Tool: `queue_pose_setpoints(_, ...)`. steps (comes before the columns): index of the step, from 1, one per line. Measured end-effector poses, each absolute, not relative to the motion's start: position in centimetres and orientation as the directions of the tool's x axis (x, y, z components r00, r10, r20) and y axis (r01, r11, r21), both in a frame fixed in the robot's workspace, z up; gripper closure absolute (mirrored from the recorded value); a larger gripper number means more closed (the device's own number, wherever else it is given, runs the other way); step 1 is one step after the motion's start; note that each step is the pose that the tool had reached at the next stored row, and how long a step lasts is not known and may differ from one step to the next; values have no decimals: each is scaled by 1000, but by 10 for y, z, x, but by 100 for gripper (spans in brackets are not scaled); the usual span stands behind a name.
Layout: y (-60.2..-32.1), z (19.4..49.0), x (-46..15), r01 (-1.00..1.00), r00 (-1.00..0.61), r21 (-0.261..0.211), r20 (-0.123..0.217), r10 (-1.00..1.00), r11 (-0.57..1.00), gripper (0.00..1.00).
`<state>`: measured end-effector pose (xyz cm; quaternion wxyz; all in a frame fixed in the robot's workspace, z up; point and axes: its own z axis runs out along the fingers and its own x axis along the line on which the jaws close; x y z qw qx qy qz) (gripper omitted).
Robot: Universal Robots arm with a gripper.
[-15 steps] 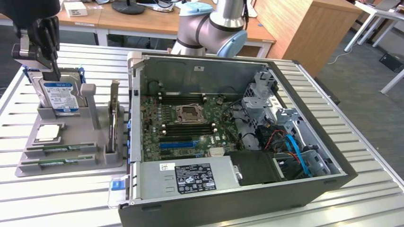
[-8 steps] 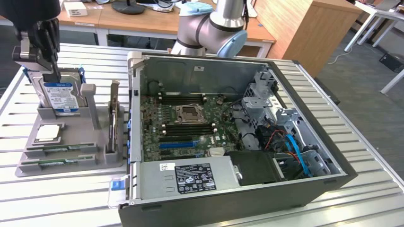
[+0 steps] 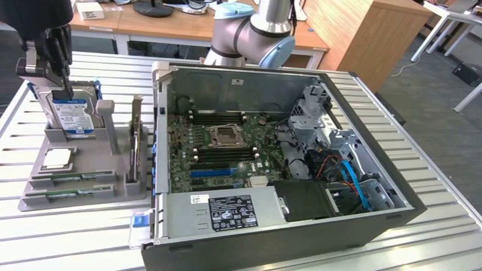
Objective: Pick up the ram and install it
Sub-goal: 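Pick up the ram and move it above insertion slot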
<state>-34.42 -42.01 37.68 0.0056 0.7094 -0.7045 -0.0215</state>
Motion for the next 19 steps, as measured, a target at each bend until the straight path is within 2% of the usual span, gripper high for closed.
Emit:
queue_pose_setpoints(5,-420,377,-344,-999,6,38,-23,-1000,-7,89)
queue_pose_setpoints(6,-420,377,-344,-999,6,38,-23,-1000,-7,83)
queue_pose_setpoints(7,-420,377,-344,-999,6,38,-23,-1000,-7,83)
queue_pose_setpoints(8,-420,377,-344,-999,6,38,-23,-1000,-7,71)
queue_pose_setpoints(9,-420,377,-344,-999,6,38,-23,-1000,-7,71)
queue_pose_setpoints(10,-420,377,-344,-999,6,38,-23,-1000,-7,64)
queue_pose_setpoints(19,-420,367,-344,-999,6,38,-23,-1000,-7,64)
